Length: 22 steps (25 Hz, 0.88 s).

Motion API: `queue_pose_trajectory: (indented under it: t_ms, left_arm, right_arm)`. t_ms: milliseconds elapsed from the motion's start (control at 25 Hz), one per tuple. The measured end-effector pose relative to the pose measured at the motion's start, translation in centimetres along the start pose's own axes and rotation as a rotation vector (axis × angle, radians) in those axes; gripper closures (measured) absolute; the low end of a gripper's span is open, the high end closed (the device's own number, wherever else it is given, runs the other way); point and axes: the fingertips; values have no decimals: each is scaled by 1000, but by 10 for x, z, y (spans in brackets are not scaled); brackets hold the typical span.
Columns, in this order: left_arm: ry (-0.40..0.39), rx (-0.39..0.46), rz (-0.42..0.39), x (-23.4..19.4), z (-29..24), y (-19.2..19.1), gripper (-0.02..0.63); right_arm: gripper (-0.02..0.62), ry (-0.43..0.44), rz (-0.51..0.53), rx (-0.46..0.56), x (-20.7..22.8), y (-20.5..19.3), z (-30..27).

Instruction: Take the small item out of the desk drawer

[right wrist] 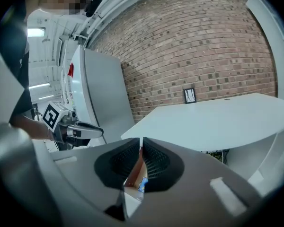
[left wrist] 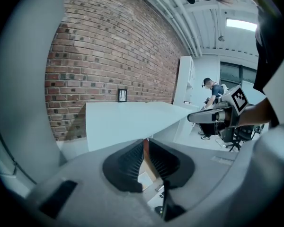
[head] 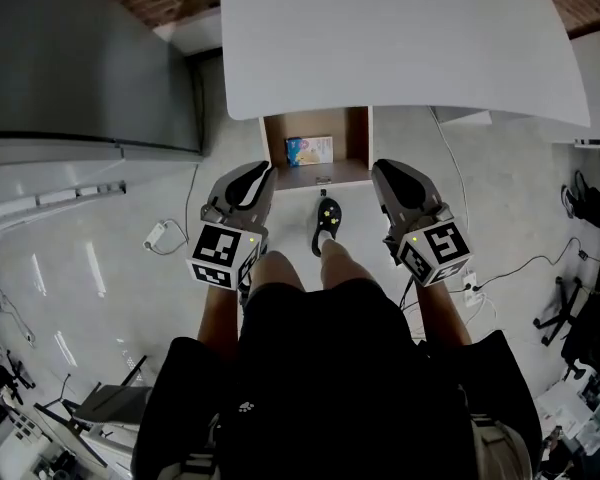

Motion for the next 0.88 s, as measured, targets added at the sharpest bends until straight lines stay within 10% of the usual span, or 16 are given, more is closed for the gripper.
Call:
queue_pose_trajectory:
  t_ms: [880]
  left_arm:
    - [26, -131, -9, -15, -58, -63, 569]
  right_arm:
    - [571, -34, -24, -70, 57, -32, -46]
Point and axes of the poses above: the fingertips, and each gripper's own axes: z backward along the fingers, x to its right, y out of its top, and after that the axes turned 13 degrees about -z, right-handed
